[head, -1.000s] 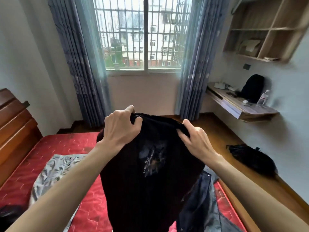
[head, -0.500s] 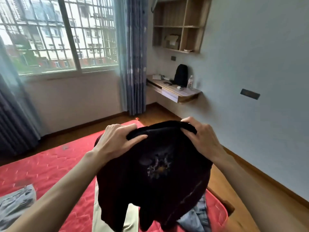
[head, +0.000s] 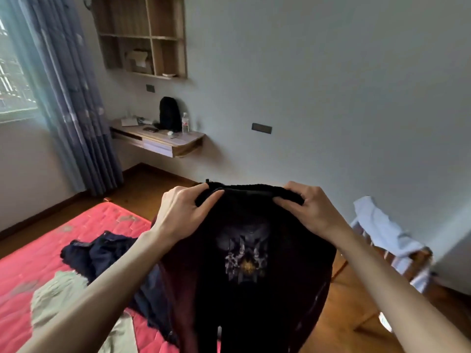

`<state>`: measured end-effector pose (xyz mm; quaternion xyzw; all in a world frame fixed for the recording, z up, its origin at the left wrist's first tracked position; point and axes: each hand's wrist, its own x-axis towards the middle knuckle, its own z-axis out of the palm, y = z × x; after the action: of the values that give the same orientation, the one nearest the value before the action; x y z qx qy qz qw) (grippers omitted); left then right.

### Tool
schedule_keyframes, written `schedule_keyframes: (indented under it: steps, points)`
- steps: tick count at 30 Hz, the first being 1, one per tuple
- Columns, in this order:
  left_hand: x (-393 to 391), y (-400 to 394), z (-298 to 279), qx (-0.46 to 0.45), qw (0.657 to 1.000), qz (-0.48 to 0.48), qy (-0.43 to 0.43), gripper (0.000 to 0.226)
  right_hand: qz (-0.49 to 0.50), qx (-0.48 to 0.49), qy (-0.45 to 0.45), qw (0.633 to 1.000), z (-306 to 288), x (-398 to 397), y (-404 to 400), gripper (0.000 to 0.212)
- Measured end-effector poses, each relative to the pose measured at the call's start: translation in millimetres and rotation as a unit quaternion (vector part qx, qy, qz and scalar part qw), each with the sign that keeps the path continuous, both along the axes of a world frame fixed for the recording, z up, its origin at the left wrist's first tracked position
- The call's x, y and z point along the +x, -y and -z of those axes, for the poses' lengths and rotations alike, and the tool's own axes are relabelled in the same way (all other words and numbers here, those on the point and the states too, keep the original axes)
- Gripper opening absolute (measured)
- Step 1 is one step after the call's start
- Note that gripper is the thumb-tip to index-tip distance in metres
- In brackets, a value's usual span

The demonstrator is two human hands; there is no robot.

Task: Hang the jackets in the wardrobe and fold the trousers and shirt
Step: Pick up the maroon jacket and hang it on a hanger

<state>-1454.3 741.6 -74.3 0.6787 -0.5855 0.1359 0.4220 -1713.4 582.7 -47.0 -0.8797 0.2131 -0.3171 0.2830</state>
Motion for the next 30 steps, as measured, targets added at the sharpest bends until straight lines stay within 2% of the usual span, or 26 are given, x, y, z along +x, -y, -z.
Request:
schedule_keyframes:
  steps: [3, 7, 10, 14, 15, 19, 22, 25, 30]
  points:
    - [-40, 37, -4, -0.002, 1.0, 0.012, -0.015, 0.054, 0.04, -0.013, 0.005, 0.999, 1, -47, 16, 0.029]
    - [-101, 86, -9, -0.021, 0.999, 0.037, -0.025, 0.063, 0.099, -0.017, 0.023, 0.995, 1, -112, 32, 0.018]
    - [-148, 122, -13, -0.016, 0.998, 0.064, -0.015, 0.062, 0.14, -0.014, 0.034, 0.99, 2, -167, 46, 0.027]
    - [-210, 162, -20, -0.011, 0.994, 0.112, 0.005, 0.063, 0.176, 0.016, 0.041, 0.983, 5, -237, 65, 0.051]
    - [-225, 171, -21, -0.013, 0.992, 0.122, 0.004, 0.063, 0.186, 0.016, 0.042, 0.981, 3, -252, 67, 0.051]
    - [-286, 201, -30, -0.02, 0.986, 0.166, -0.002, 0.064, 0.214, 0.021, 0.082, 0.973, -3, -309, 67, 0.025]
    - [-328, 222, -36, -0.027, 0.977, 0.211, -0.024, 0.064, 0.265, 0.013, 0.095, 0.959, -9, -348, 67, 0.033]
    - [-366, 244, -41, -0.04, 0.965, 0.258, -0.04, 0.064, 0.303, 0.005, 0.108, 0.947, -14, -383, 65, 0.026]
    - [-422, 283, -41, -0.047, 0.935, 0.348, -0.054, 0.065, 0.376, -0.017, 0.116, 0.919, -19, -431, 58, 0.035]
